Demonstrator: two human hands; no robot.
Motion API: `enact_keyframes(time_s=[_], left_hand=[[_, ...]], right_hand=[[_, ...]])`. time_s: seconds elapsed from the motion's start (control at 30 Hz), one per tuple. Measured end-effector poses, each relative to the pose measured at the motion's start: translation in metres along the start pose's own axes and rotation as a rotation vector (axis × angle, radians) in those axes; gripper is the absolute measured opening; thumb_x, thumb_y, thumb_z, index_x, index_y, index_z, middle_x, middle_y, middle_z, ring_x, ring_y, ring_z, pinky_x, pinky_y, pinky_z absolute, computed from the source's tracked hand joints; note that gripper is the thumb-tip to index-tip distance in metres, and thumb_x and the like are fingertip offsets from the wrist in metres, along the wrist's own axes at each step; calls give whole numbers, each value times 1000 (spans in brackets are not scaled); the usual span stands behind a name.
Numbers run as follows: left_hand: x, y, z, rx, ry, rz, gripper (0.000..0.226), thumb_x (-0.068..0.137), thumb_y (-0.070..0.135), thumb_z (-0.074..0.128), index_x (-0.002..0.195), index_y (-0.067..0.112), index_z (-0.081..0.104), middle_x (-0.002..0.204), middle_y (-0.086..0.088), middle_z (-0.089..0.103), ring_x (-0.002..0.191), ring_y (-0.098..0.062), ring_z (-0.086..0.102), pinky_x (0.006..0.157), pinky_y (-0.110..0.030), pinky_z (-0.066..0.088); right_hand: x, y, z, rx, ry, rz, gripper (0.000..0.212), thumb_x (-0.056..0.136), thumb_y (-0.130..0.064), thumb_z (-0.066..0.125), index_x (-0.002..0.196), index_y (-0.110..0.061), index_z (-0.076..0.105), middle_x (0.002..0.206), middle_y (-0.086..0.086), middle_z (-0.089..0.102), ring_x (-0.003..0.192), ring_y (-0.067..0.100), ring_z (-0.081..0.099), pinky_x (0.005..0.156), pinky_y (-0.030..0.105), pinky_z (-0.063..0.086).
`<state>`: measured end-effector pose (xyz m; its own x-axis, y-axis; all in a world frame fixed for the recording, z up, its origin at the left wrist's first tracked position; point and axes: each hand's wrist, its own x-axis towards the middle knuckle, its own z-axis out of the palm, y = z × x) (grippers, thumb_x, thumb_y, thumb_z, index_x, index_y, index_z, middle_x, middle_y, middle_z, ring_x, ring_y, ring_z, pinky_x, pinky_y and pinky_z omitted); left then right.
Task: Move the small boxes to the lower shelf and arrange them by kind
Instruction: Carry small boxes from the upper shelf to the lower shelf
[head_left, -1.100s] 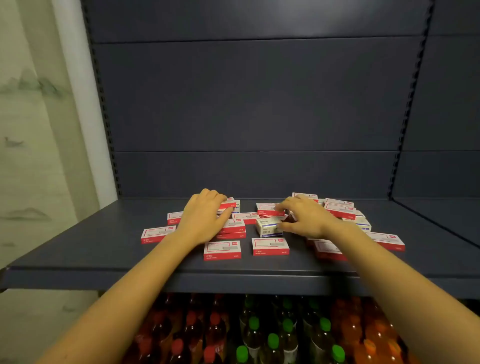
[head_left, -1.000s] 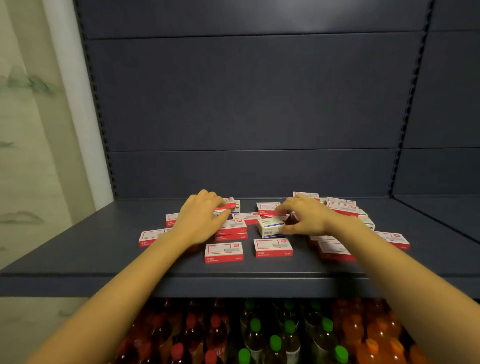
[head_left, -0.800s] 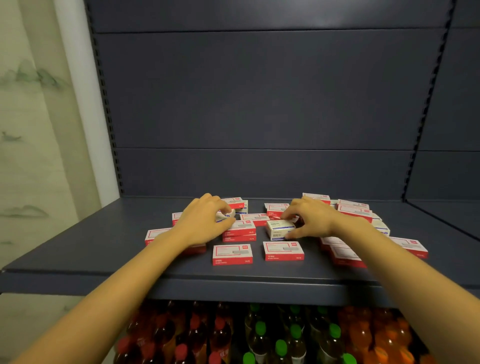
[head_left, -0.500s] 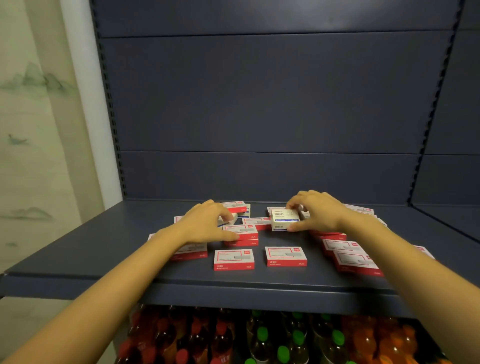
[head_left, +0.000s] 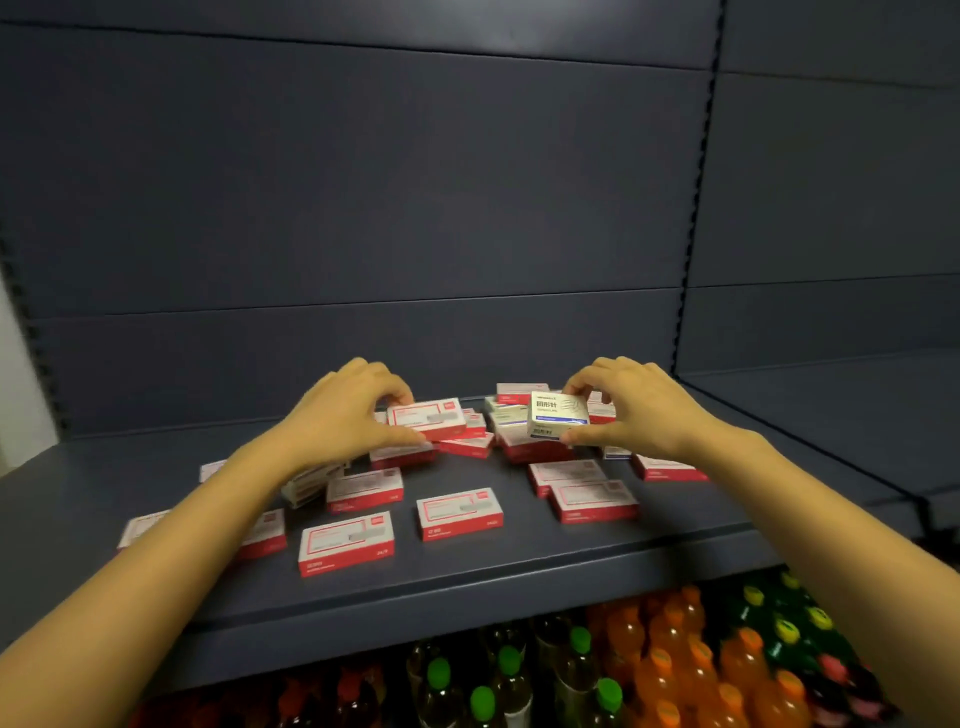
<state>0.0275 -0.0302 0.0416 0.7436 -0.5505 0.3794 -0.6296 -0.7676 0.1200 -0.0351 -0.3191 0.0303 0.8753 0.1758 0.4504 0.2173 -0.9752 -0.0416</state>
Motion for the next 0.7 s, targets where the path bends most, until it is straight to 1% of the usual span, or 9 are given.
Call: enact_keyframes(time_s=[0.13, 0.33, 0.43, 0.53, 0.7], left_hand=[[24, 45, 18, -19, 50, 118, 44, 76, 49, 65, 110, 24, 58, 114, 5, 57, 106, -12, 44, 86, -28, 39], [61, 125, 43, -80, 54, 264, 44, 75, 48, 66, 110, 22, 57, 113, 2, 57, 104, -14, 44, 86, -32, 40], [77, 167, 57, -114, 51, 305, 43, 76, 49, 65, 109, 23, 57, 112, 4, 56, 101, -10, 42, 85, -30, 41], [94, 210, 71, -128, 37, 343, 41, 76, 49, 65, 107, 23, 58, 110, 4, 57, 101, -12, 44, 87, -33, 42], [119, 285, 93, -142, 51, 374, 40, 76, 47, 66, 106, 22, 58, 108, 3, 56, 100, -15, 43, 84, -32, 41]], right_hand=[[-28, 31, -14, -20, 2, 90, 49, 76, -52, 65, 118, -29, 52, 117, -10, 57, 92, 2, 39, 79, 25, 27], [-80, 91, -41, -58, -23, 203, 47, 76, -53, 64, 116, -30, 53, 115, -11, 57, 89, 3, 38, 78, 24, 25], [-106, 126, -56, -85, -31, 246, 45, 77, -54, 63, 115, -31, 54, 113, -11, 57, 89, 5, 40, 76, 24, 25], [-134, 164, -69, -104, -35, 282, 43, 77, -53, 63, 113, -32, 54, 109, -13, 56, 86, 4, 40, 75, 24, 24], [-176, 230, -93, -121, -27, 315, 43, 78, -52, 64, 115, -30, 54, 109, -12, 55, 86, 4, 39, 75, 24, 23]])
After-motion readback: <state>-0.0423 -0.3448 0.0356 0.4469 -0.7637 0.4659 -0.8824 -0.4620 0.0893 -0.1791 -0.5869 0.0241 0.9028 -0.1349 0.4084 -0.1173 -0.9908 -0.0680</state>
